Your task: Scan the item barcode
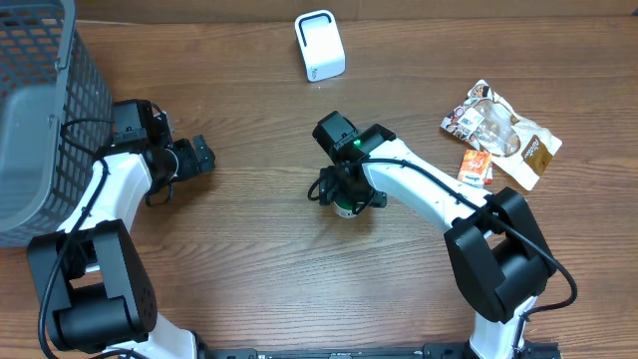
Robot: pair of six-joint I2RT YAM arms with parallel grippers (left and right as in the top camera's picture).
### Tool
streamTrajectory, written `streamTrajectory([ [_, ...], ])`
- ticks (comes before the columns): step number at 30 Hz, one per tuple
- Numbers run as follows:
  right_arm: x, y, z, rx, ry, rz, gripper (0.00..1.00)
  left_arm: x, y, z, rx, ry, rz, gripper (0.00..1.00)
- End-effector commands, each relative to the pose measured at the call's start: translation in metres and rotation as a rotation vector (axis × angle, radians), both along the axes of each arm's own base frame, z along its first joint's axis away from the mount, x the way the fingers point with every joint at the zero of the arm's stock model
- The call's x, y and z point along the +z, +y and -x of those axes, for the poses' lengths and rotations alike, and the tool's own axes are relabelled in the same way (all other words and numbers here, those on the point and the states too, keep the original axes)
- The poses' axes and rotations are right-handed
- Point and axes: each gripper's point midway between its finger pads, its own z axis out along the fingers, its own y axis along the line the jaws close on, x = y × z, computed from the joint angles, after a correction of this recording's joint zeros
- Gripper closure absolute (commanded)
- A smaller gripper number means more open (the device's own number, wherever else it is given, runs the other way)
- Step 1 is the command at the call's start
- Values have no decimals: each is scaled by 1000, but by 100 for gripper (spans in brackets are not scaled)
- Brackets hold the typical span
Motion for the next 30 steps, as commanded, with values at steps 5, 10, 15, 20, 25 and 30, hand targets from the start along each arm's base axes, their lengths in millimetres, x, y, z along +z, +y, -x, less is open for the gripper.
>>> streamTrajectory([
  [5, -9, -5, 1, -16, 15, 26, 21, 2, 5, -4, -7, -10, -21, 0],
  [10, -21, -7, 4, -30, 44, 46, 22, 2, 5, -4, -7, -10, -22, 0],
  [15, -24, -7, 4, -30, 48, 49, 32, 2, 5, -4, -7, -10, -22, 0],
  [20, -24, -9, 4, -32, 53, 53, 39, 2, 5, -4, -7, -10, -22, 0],
  [25, -11, -14, 2, -46, 66, 61, 46, 2, 5, -4, -7, -10, -22, 0],
  [30, 24, -15, -2, -67, 72, 27, 64, 2, 5, -4, -7, -10, -22, 0],
])
